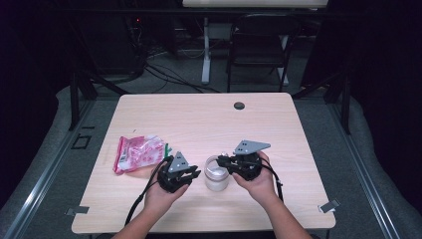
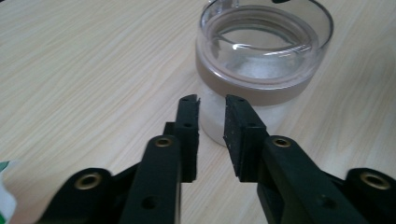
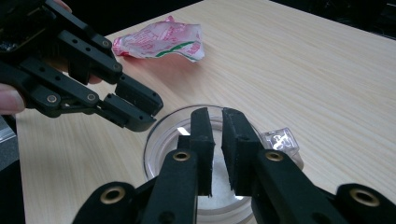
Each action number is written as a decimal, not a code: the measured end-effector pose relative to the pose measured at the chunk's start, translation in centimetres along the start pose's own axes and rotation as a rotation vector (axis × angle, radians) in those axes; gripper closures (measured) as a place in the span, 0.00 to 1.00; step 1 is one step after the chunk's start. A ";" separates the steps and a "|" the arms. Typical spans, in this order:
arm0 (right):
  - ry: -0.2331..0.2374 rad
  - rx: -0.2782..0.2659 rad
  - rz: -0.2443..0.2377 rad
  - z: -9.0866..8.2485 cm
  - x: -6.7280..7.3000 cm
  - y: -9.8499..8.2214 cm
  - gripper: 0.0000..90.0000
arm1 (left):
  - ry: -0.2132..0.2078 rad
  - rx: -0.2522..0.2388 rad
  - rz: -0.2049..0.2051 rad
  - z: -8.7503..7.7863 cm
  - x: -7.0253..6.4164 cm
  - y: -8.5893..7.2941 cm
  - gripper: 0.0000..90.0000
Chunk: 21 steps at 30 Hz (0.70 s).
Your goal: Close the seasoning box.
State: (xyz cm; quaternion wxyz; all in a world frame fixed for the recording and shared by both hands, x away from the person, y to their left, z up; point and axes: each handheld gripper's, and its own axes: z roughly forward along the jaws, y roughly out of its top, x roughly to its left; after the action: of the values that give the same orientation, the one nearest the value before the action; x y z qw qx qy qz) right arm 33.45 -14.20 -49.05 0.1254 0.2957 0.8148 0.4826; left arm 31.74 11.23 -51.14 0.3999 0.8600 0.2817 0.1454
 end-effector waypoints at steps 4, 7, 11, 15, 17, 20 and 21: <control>-0.002 -0.009 0.000 -0.2 -0.1 0.1 0.80 | 0.022 -0.020 -0.026 -0.5 0.7 -0.1 0.66; -0.008 -0.032 0.005 -0.4 -0.1 0.2 0.70 | 0.033 -0.031 -0.039 -1.1 1.3 -0.3 0.57; -0.020 -0.043 0.004 -0.7 -0.2 0.4 0.60 | 0.050 -0.042 -0.048 -2.0 2.1 -0.6 0.53; -0.040 -0.037 0.012 -1.1 -0.5 0.6 0.54 | 0.067 -0.053 -0.069 -2.9 3.0 -1.1 0.51; -0.047 -0.031 0.017 -1.3 -0.8 0.6 0.52 | 0.079 -0.058 -0.084 -3.3 3.5 -1.4 0.51; -0.059 -0.037 0.030 -1.5 -1.1 0.7 0.50 | 0.095 -0.056 -0.101 -3.8 4.2 -1.9 0.51; -0.063 -0.034 0.031 -1.7 -1.3 0.7 0.50 | 0.099 -0.054 -0.103 -3.9 4.4 -2.1 0.50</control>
State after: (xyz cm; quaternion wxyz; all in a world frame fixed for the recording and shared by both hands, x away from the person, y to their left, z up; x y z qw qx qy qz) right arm 33.91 -15.92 -47.72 0.1485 0.3212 0.7974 0.4889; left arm 32.64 17.37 -50.14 0.4155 0.8251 0.3409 0.1744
